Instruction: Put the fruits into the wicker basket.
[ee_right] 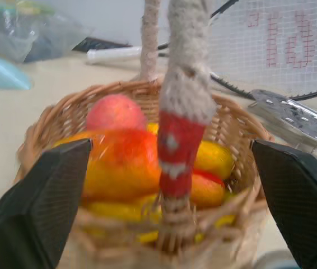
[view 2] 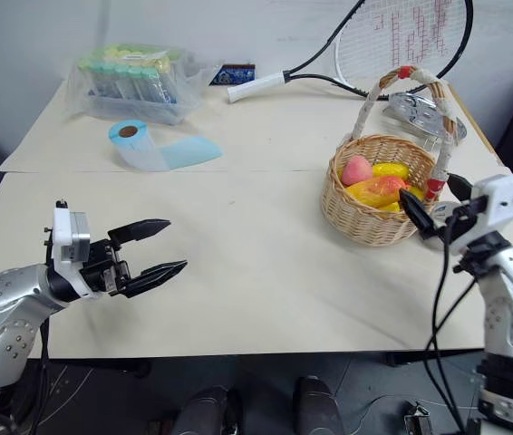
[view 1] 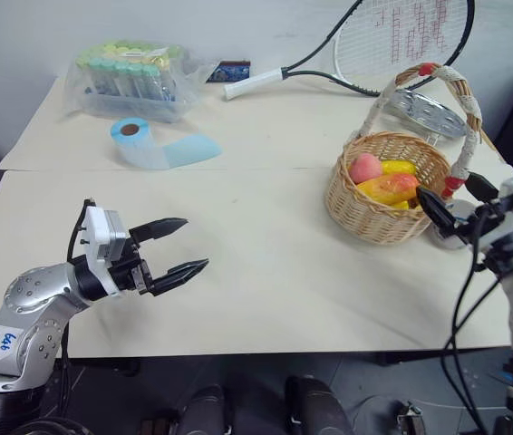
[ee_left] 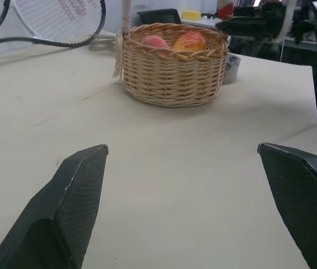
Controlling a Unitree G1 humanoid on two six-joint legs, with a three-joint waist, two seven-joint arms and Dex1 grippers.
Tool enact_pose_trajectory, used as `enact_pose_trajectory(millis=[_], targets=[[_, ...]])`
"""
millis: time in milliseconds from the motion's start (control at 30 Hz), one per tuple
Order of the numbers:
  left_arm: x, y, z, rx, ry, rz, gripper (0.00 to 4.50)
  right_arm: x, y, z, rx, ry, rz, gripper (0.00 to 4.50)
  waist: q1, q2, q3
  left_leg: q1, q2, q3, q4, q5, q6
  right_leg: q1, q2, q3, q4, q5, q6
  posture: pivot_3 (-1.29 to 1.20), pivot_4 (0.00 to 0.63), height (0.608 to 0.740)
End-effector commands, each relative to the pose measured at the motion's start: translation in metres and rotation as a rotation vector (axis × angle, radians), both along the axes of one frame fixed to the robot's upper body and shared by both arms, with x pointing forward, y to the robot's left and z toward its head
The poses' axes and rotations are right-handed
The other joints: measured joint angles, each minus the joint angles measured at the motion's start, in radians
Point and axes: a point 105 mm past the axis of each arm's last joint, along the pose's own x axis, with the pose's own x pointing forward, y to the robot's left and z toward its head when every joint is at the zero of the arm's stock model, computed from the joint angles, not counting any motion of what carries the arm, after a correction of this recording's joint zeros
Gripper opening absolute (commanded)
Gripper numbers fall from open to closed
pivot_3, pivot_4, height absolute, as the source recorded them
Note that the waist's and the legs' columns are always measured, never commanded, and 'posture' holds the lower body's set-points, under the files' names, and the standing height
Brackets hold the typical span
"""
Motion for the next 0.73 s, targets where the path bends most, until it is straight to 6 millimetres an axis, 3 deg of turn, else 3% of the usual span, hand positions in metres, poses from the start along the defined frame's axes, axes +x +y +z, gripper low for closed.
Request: enact_pose_trajectory(millis=[33,133,333,500,733], targets=[[-0.005,0.003,0.003,0.043,-0.039,-0.002,4.5,-0.023,-0.011,0.016,-0.086,-0.059,0.053,4.49,0.0,0.0,0.0,0.0,0.0,0.0,0.0,0.0,0.0,0.0,0.001,0.0,0.0,0.0,0.0,0.0,0.15,0.74],[-0.015,0.01,-0.013,0.133,-0.01,-0.002,4.5,-0.041,-0.006,-0.009,-0.232,0.064,0.211,4.49,-0.001,0.0,0.0,0.001,0.0,0.001,0.0,0.0,0.0,0.001,0.0,0.001,-0.001,0.0,0.0,0.0,0.15,0.74],[-0.022,0.029,-0.039,0.238,0.001,0.068,4.5,-0.066,0.044,-0.072,-0.415,0.186,0.638,4.49,-0.004,-0.001,0.0,0.006,0.003,0.004,-0.001,-0.001,0.0,0.003,0.002,0.002,-0.003,0.0,0.0,0.0,0.15,0.74],[-0.026,0.036,-0.056,0.309,-0.01,0.119,4.5,-0.06,0.082,-0.089,-0.44,0.111,0.791,4.49,-0.003,-0.001,0.0,0.007,0.002,0.004,-0.001,-0.001,0.0,0.003,0.0,0.003,-0.001,0.0,0.0,0.0,0.15,0.74],[-0.032,0.049,-0.073,0.36,0.002,0.211,4.5,-0.046,0.104,-0.102,-0.405,0.078,0.816,4.49,-0.002,-0.001,0.0,0.006,0.002,0.003,-0.001,-0.002,-0.001,0.002,-0.001,0.002,-0.001,0.0,0.0,0.0,0.15,0.74]])
